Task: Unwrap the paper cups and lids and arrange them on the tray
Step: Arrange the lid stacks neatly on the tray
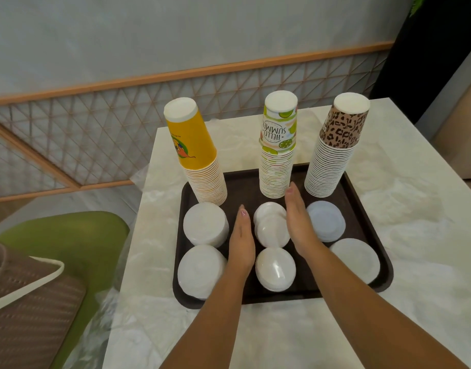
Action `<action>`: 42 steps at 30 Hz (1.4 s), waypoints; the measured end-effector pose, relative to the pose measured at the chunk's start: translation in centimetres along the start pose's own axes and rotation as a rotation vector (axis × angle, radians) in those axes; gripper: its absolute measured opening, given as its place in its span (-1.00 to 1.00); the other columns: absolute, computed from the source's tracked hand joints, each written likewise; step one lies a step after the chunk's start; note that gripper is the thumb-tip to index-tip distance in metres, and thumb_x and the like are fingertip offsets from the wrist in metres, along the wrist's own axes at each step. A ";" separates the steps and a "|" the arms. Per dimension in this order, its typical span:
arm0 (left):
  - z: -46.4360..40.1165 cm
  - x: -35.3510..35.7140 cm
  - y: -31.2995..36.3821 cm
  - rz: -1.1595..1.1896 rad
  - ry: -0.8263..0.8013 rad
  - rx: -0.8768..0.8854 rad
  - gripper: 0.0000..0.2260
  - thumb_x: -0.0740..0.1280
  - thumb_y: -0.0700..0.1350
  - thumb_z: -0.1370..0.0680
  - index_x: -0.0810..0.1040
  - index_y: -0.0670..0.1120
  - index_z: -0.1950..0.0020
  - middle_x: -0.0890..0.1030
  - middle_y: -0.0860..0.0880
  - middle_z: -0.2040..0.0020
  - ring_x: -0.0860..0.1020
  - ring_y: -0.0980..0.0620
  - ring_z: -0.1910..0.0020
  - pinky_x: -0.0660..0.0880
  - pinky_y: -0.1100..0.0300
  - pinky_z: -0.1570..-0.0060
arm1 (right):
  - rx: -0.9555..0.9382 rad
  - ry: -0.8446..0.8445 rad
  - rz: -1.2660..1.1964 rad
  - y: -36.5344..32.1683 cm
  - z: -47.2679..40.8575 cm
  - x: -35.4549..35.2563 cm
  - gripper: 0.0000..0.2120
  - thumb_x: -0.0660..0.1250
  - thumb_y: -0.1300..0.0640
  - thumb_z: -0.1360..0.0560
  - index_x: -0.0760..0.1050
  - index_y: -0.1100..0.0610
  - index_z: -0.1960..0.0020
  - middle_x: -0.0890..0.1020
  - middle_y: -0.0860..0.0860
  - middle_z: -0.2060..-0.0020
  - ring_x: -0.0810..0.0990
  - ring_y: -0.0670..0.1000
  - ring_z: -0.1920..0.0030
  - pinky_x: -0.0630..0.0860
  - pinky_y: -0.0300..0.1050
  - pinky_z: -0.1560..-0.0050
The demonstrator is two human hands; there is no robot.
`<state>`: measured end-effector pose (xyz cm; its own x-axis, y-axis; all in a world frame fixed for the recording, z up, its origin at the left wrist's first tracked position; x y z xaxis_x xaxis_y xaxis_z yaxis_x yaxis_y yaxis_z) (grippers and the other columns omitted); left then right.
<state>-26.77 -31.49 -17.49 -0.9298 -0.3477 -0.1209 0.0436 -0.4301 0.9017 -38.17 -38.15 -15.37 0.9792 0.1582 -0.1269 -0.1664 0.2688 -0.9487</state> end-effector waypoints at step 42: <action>-1.4 -0.8 3.5 -0.529 0.198 0.140 -0.63 0.36 -0.15 -0.53 0.42 -0.06 -0.32 0.47 -0.09 -0.26 0.52 -0.05 -0.16 0.47 0.07 -0.23 | -0.058 -0.077 0.643 0.7 -0.2 0.1 -0.58 0.13 0.05 -0.62 0.25 0.08 -0.47 0.40 0.06 -0.39 0.38 0.06 -0.37 0.29 0.03 -0.41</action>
<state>-25.34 -33.85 -14.78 -0.7255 -0.2706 -0.6327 -0.4694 -0.4777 0.7426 -38.17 -38.15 -16.13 0.6751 0.3385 -0.6555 -0.7079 0.0468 -0.7048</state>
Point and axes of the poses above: each hand's wrist, its own z-axis away from the middle knuckle, its own x-axis out of the palm, y = z × x, the point moved 7 cm from there along -z, towards the middle knuckle
